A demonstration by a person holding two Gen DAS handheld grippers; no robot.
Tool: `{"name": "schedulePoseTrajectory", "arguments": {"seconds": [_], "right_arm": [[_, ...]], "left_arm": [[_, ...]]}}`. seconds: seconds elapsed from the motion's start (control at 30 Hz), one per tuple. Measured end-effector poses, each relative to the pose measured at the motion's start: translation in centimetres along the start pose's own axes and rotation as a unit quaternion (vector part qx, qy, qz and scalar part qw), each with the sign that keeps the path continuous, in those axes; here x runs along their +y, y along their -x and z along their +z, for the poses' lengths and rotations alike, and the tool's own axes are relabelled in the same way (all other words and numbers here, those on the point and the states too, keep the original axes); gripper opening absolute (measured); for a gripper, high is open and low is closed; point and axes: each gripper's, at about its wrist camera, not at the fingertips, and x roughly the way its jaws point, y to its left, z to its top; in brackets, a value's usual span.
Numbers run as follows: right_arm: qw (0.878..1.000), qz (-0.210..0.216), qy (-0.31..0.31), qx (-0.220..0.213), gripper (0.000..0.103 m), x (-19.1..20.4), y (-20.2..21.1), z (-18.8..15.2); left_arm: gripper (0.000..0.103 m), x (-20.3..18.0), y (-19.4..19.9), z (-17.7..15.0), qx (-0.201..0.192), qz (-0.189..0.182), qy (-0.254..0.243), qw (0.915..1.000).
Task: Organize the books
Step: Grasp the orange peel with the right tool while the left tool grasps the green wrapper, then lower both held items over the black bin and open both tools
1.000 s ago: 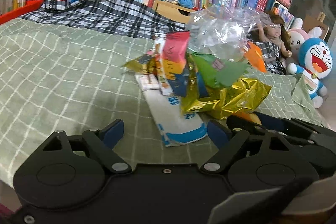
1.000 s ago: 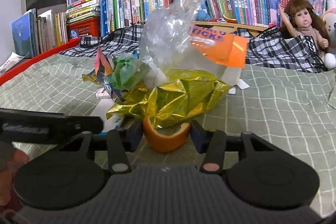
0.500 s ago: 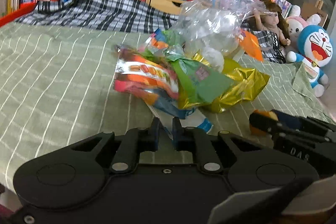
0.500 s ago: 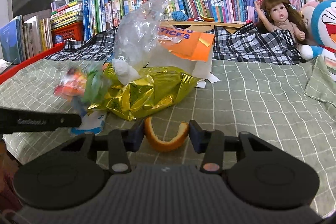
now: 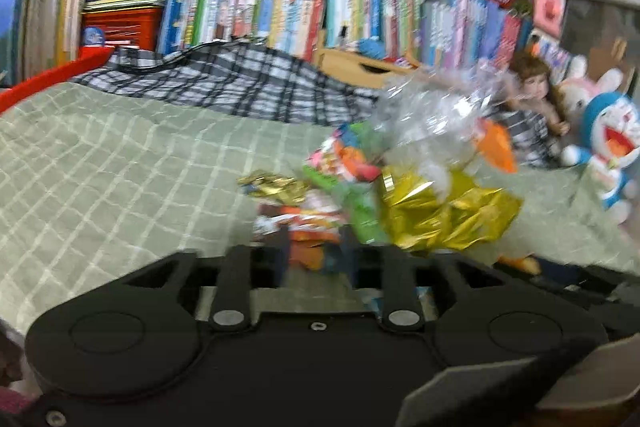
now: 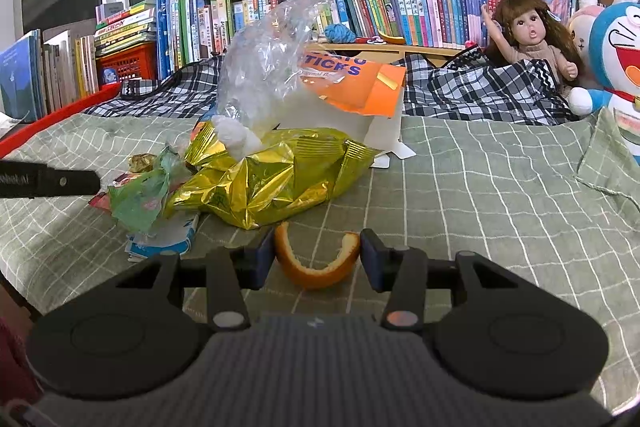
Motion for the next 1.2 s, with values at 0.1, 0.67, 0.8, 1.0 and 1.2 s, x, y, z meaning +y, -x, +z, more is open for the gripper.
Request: {"name": "schedulePoseTrajectory", "arguments": {"seconds": [0.1,0.67,0.8,1.0,1.2], "right_arm": [[1.000,0.000,0.000,-0.001,0.051,-0.1,0.0,0.0],[1.000,0.007,0.000,-0.013,0.050,-0.1,0.6,-0.3],[1.000,0.011,0.000,-0.015,0.050,0.1,1.0,-0.3],[1.000,0.018,0.001,-0.021,0.050,0.4,1.9,-0.3],[0.999,0.028,-0.002,-0.020,0.050,0.7,3.0,-0.7]], "left_arm": [[0.055,-1.3,-0.6,0.5,-0.015,-0.008,-0.017,0.9997],[0.024,-1.3,-6.8,2.1,0.020,-0.006,0.039,0.9990],[0.024,-1.4,-4.7,2.0,0.005,-0.022,0.024,0.9995],[0.024,-1.3,-1.6,1.6,-0.007,-0.041,0.010,0.9991],[0.025,-1.6,1.4,0.3,-0.001,-0.060,-0.009,0.9981]]}}
